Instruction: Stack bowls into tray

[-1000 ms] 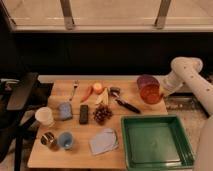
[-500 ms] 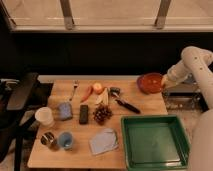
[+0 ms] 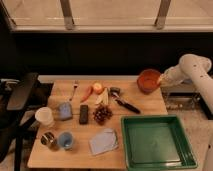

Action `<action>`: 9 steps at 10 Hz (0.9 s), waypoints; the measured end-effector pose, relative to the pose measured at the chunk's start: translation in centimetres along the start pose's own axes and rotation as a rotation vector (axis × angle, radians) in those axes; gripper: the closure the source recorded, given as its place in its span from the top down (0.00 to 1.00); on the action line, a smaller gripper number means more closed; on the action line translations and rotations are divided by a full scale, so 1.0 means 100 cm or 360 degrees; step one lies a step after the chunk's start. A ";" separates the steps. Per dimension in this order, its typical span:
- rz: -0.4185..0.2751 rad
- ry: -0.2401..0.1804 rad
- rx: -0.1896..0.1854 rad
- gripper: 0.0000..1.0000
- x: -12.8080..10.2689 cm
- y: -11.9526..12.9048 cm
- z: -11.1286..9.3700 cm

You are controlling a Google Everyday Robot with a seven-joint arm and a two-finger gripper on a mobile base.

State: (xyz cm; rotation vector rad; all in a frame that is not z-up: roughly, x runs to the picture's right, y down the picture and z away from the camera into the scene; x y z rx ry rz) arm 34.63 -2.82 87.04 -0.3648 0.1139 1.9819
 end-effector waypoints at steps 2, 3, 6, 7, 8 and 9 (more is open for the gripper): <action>0.0052 -0.0061 0.0052 0.00 -0.010 0.012 0.017; 0.0064 -0.0083 0.0079 0.00 -0.016 0.019 0.024; 0.0124 -0.0112 0.0190 0.07 -0.024 0.003 0.034; 0.0135 -0.0102 0.0202 0.14 -0.025 0.000 0.038; 0.0159 -0.0085 0.0216 0.25 -0.024 -0.007 0.041; 0.0179 -0.0071 0.0223 0.34 -0.024 -0.014 0.043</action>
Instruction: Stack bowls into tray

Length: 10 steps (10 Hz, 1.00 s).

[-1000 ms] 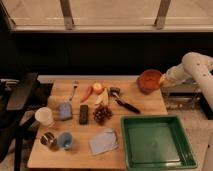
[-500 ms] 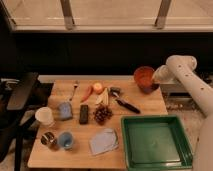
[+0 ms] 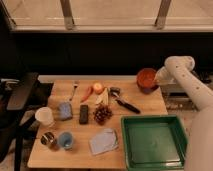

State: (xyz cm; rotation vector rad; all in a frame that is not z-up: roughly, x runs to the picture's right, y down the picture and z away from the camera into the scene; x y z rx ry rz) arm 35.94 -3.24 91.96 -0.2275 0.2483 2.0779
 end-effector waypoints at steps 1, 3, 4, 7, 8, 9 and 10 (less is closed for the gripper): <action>0.0020 0.0021 -0.0001 0.44 0.000 -0.004 0.003; 0.0062 0.0058 -0.0020 0.67 0.000 -0.009 0.006; 0.0079 0.0069 -0.0032 0.75 -0.001 -0.015 0.005; 0.0072 0.0098 -0.0102 0.77 0.002 -0.012 0.000; 0.0055 0.0102 -0.0108 0.77 0.003 -0.014 -0.005; 0.0046 0.0100 -0.0112 0.77 0.003 -0.015 -0.009; 0.0043 0.0103 -0.0113 0.77 0.004 -0.013 -0.008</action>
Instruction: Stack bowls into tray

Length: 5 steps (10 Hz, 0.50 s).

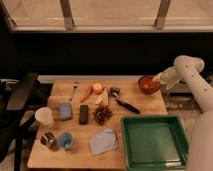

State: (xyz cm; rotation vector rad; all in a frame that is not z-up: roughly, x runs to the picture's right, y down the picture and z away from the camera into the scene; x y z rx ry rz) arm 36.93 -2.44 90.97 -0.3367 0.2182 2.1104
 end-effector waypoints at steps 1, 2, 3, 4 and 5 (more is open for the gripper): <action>-0.0002 0.0002 -0.0007 0.77 0.000 0.003 0.001; -0.0002 0.0001 -0.0004 0.77 0.000 0.002 0.000; 0.0002 0.0000 -0.0002 0.77 0.000 0.000 0.000; 0.0001 0.0000 -0.0003 0.77 0.000 0.000 0.000; 0.0001 0.0002 -0.0005 0.77 0.000 0.002 0.000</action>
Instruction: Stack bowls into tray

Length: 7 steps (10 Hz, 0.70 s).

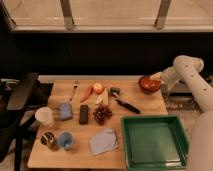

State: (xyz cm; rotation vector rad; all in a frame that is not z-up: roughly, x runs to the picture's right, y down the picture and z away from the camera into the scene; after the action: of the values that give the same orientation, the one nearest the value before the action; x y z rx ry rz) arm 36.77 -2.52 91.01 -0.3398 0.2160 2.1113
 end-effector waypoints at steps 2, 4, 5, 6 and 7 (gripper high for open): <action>0.0044 0.0111 -0.0055 0.77 0.006 -0.006 0.005; 0.0077 0.0278 -0.0126 0.77 0.019 -0.010 0.020; 0.0095 0.0327 -0.0151 0.77 0.025 -0.012 0.023; 0.0112 0.0363 -0.0158 0.77 0.030 -0.017 0.025; 0.0121 0.0390 -0.0175 0.77 0.033 -0.019 0.027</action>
State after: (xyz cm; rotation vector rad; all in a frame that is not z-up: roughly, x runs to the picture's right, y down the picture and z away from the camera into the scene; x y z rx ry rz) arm 36.25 1.88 92.45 -0.6663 0.2596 2.1588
